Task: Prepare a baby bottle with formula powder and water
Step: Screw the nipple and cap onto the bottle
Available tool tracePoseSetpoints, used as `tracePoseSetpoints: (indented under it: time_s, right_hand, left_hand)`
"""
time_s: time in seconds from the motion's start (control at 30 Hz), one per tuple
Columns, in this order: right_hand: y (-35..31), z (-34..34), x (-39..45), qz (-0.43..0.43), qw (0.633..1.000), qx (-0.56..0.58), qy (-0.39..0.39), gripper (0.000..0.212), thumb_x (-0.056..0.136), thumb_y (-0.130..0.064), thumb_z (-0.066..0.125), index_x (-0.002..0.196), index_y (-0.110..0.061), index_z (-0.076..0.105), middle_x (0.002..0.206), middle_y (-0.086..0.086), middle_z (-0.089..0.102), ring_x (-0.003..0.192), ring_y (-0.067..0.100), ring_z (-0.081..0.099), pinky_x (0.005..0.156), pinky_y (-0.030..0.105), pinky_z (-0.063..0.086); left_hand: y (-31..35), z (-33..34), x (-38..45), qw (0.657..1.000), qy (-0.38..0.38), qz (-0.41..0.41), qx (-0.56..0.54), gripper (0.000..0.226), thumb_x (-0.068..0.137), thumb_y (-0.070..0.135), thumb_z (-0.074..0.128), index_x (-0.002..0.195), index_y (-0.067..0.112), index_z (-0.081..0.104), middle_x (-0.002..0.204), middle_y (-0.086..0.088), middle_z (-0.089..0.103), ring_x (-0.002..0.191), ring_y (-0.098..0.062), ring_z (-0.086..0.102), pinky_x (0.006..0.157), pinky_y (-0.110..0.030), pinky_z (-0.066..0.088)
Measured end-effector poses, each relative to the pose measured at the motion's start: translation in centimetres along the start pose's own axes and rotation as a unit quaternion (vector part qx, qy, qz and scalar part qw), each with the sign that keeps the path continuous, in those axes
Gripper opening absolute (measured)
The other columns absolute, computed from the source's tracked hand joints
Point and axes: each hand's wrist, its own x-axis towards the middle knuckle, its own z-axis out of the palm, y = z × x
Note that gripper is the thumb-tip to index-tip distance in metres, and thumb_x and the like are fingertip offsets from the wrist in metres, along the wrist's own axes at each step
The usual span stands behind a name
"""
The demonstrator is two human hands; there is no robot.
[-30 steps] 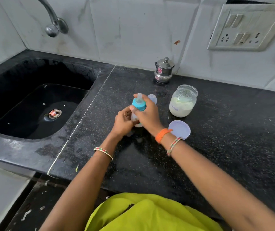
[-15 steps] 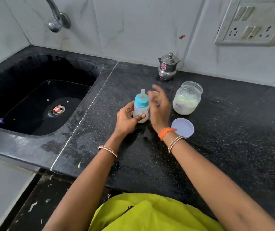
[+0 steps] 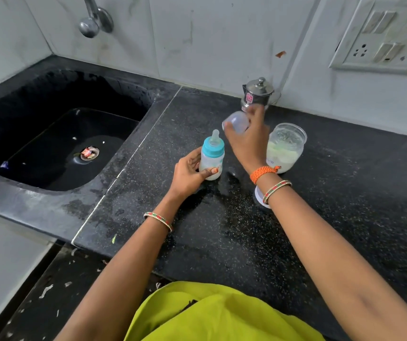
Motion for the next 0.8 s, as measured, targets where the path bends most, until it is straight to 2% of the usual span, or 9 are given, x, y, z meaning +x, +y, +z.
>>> tracePoseSetpoints:
  time_s: [0.07,0.13,0.3,0.4,0.47,0.53,0.63,0.73,0.8]
  right_hand:
    - [-2.3,-0.9,0.2,-0.044,0.996,0.061,0.042,0.04,0.078,-0.027,0.072,0.104,-0.006,0.05,0.091,-0.001,0.058,0.074,0.012,0.056,0.061,0.011,0.042]
    - [-3.7,-1.3,-0.3,-0.084,0.992,0.087,0.04,0.036,0.077,-0.024,0.073,0.099,-0.005,0.053,0.088,0.0,0.058,0.073,0.01,0.054,0.062,0.008,0.04]
    - [-3.5,-0.4,-2.4,-0.145,0.987,0.049,-0.053,0.027,0.076,-0.018,0.073,0.09,-0.003,0.057,0.089,0.005,0.063,0.079,0.013,0.056,0.072,0.023,0.046]
    - [-2.3,0.3,-3.1,-0.16,0.984,0.007,-0.08,0.024,0.075,-0.018,0.072,0.09,-0.004,0.059,0.092,0.005,0.065,0.085,0.021,0.059,0.076,0.027,0.046]
    - [-1.7,0.5,-3.5,-0.167,0.982,-0.01,-0.087,0.025,0.075,-0.019,0.072,0.091,-0.005,0.06,0.095,0.005,0.066,0.087,0.022,0.059,0.077,0.025,0.045]
    - [-1.4,0.8,-3.7,-0.168,0.982,-0.017,-0.082,0.026,0.076,-0.019,0.071,0.094,-0.004,0.061,0.098,0.006,0.066,0.089,0.023,0.059,0.078,0.025,0.045]
    - [-1.1,1.5,-4.2,-0.171,0.983,-0.027,-0.057,0.028,0.078,-0.024,0.066,0.097,-0.005,0.061,0.101,0.008,0.065,0.088,0.026,0.058,0.076,0.034,0.049]
    - [-0.7,2.3,-4.6,-0.176,0.984,-0.026,-0.025,0.03,0.079,-0.025,0.063,0.101,-0.005,0.06,0.105,0.01,0.065,0.088,0.028,0.058,0.073,0.037,0.052]
    - [-0.6,2.9,-4.9,-0.175,0.984,-0.021,-0.003,0.03,0.079,-0.026,0.063,0.104,-0.012,0.055,0.108,0.011,0.065,0.089,0.029,0.058,0.072,0.036,0.053]
  left_hand:
    - [0.0,0.1,0.0,1.0,0.001,-0.001,-0.005,0.065,0.073,-0.004,0.074,0.132,0.003,0.047,0.125,-0.005,0.06,0.114,-0.012,0.059,0.098,-0.021,0.047]
    - [-0.1,0.1,0.0,1.0,-0.001,0.003,-0.007,0.065,0.072,-0.004,0.074,0.131,0.002,0.048,0.125,-0.007,0.06,0.113,-0.012,0.06,0.097,-0.021,0.048]
    - [-0.3,-0.1,0.1,1.0,-0.008,0.003,-0.014,0.057,0.072,-0.005,0.074,0.125,-0.003,0.052,0.118,-0.015,0.065,0.107,-0.014,0.064,0.098,-0.03,0.05]
    - [-0.3,0.0,0.0,1.0,-0.004,0.021,-0.006,0.055,0.073,-0.006,0.073,0.124,-0.006,0.052,0.118,-0.016,0.064,0.099,-0.001,0.063,0.091,-0.019,0.05]
    - [-0.3,-0.1,0.0,1.0,-0.005,0.028,-0.005,0.056,0.074,-0.007,0.073,0.125,-0.003,0.052,0.117,-0.012,0.064,0.1,0.001,0.063,0.091,-0.017,0.049]
    - [-0.4,-0.1,0.1,1.0,-0.003,0.029,-0.006,0.056,0.074,-0.005,0.073,0.125,-0.001,0.052,0.119,-0.011,0.064,0.105,-0.004,0.063,0.093,-0.019,0.049]
    - [-0.5,-0.1,0.0,1.0,-0.003,0.029,-0.008,0.056,0.074,-0.002,0.075,0.125,0.001,0.053,0.119,-0.008,0.065,0.109,-0.012,0.063,0.094,-0.021,0.049]
    - [-0.5,-0.2,0.1,1.0,0.0,0.031,-0.002,0.053,0.076,-0.003,0.072,0.125,0.002,0.054,0.118,-0.009,0.065,0.106,-0.008,0.064,0.091,-0.019,0.049]
    - [-0.5,-0.1,0.1,0.999,0.004,0.032,-0.002,0.051,0.077,-0.006,0.069,0.124,0.006,0.055,0.118,-0.01,0.065,0.103,-0.004,0.064,0.089,-0.017,0.049]
